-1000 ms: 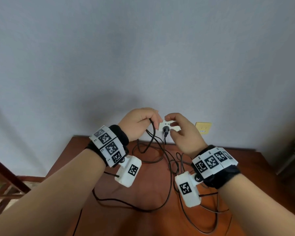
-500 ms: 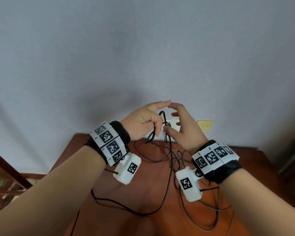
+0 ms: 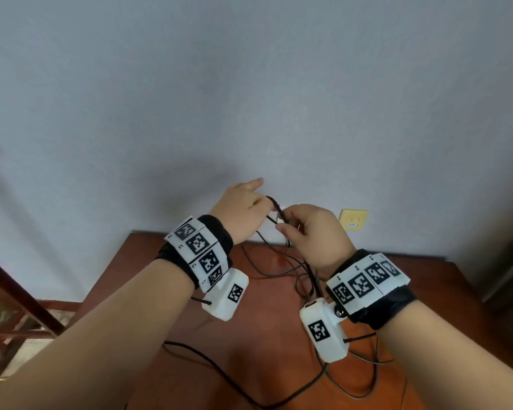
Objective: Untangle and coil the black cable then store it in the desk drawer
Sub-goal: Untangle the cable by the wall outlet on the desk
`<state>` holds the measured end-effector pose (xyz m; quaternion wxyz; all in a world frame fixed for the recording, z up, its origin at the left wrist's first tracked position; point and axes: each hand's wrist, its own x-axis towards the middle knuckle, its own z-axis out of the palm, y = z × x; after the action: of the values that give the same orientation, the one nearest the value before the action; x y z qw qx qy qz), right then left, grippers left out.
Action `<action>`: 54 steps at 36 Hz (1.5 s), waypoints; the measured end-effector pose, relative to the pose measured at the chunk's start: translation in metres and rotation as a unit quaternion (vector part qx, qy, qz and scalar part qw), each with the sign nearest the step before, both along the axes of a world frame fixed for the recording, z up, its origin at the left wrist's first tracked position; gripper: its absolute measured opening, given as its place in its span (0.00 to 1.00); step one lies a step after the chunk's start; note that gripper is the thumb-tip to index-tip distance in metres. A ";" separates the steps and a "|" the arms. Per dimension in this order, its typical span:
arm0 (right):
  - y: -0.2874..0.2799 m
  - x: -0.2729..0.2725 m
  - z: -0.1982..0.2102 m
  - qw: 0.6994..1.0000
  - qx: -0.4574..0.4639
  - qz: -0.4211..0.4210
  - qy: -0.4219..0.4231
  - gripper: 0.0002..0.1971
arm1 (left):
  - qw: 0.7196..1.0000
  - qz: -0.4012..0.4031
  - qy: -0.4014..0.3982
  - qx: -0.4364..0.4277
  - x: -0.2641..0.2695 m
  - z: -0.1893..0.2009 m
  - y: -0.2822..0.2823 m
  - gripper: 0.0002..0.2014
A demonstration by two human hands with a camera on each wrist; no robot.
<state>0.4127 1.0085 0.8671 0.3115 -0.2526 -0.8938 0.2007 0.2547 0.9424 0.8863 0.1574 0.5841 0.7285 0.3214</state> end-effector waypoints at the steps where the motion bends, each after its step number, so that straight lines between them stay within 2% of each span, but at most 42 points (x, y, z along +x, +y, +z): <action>1: -0.004 -0.002 0.000 1.000 0.013 0.004 -0.015 0.08 | 0.999 0.002 -0.033 -0.008 0.004 0.002 0.000 0.19; 3: -0.010 -0.005 0.000 0.998 0.033 0.015 -0.051 0.12 | 0.998 0.002 -0.068 -0.007 0.009 0.004 0.003 0.23; 6: -0.014 -0.002 0.004 0.995 0.032 0.054 -0.076 0.11 | 0.996 -0.021 -0.085 0.024 0.010 0.003 0.005 0.17; 8: -0.014 0.003 0.006 0.997 0.015 0.064 -0.039 0.13 | 0.995 -0.025 -0.092 0.024 0.005 0.001 0.001 0.15; 10: -0.007 0.008 0.008 0.999 0.008 0.032 0.023 0.14 | 0.997 -0.031 -0.073 0.008 0.001 -0.001 -0.001 0.13; 12: 0.002 0.012 0.011 0.999 0.030 -0.005 0.039 0.15 | 0.995 -0.048 -0.082 -0.006 -0.001 0.000 -0.007 0.12; 16: 0.009 0.016 0.020 0.996 0.085 -0.002 -0.042 0.27 | 0.986 -0.095 -0.137 0.000 0.001 0.002 -0.014 0.12; 17: 0.009 0.016 0.021 0.994 0.079 0.003 -0.070 0.28 | 0.988 -0.104 -0.116 0.009 0.001 0.003 -0.014 0.12; 19: 0.009 0.015 0.019 0.991 0.074 0.020 -0.106 0.22 | 0.990 -0.127 -0.059 0.029 -0.003 0.004 -0.013 0.12; 22: 0.011 0.014 0.011 0.994 0.023 0.068 -0.081 0.13 | 0.990 -0.139 0.008 0.030 -0.009 0.006 -0.013 0.13; 25: 0.011 0.014 0.003 0.993 0.013 0.077 -0.092 0.12 | 0.987 -0.140 0.067 0.039 -0.013 0.003 -0.014 0.10; 28: 0.012 0.017 -0.002 0.990 0.018 0.064 -0.126 0.12 | 0.982 -0.141 0.114 0.043 -0.020 -0.004 -0.015 0.11; 32: 0.012 0.021 -0.006 0.982 0.046 0.048 -0.178 0.14 | 0.962 -0.177 0.200 0.064 -0.026 -0.014 -0.016 0.20; 35: 0.011 0.025 -0.006 0.978 0.065 0.033 -0.193 0.15 | 0.953 -0.187 0.229 0.059 -0.033 -0.018 -0.016 0.28; 38: 0.015 0.032 -0.009 0.976 0.080 0.017 -0.201 0.15 | 0.949 -0.193 0.246 0.040 -0.046 -0.021 -0.016 0.26; 42: 0.024 0.048 -0.018 0.976 0.066 0.005 -0.206 0.16 | 0.954 -0.175 0.241 0.029 -0.070 -0.030 -0.020 0.23; 46: 0.023 0.053 -0.027 0.975 0.052 0.001 -0.216 0.18 | 0.955 -0.157 0.252 -0.005 -0.074 -0.044 -0.023 0.34; 47: 0.021 0.051 -0.029 0.976 0.047 -0.004 -0.211 0.17 | 0.957 -0.140 0.254 -0.011 -0.072 -0.047 -0.022 0.33; 50: 0.015 0.046 -0.031 0.978 0.039 -0.018 -0.202 0.16 | 0.965 -0.056 0.251 -0.042 -0.062 -0.056 -0.019 0.19; 52: 0.011 0.041 -0.032 0.981 0.037 -0.023 -0.188 0.15 | 0.968 -0.005 0.242 -0.070 -0.047 -0.059 -0.017 0.23; 54: 0.005 0.034 -0.033 0.984 0.036 -0.025 -0.172 0.15 | 0.975 0.002 0.215 -0.059 -0.025 -0.058 -0.013 0.25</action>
<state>0.4465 1.0133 0.8344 0.1667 -0.2942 -0.9342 0.1139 0.2294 0.9292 0.8278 0.0303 0.6282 0.7638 0.1450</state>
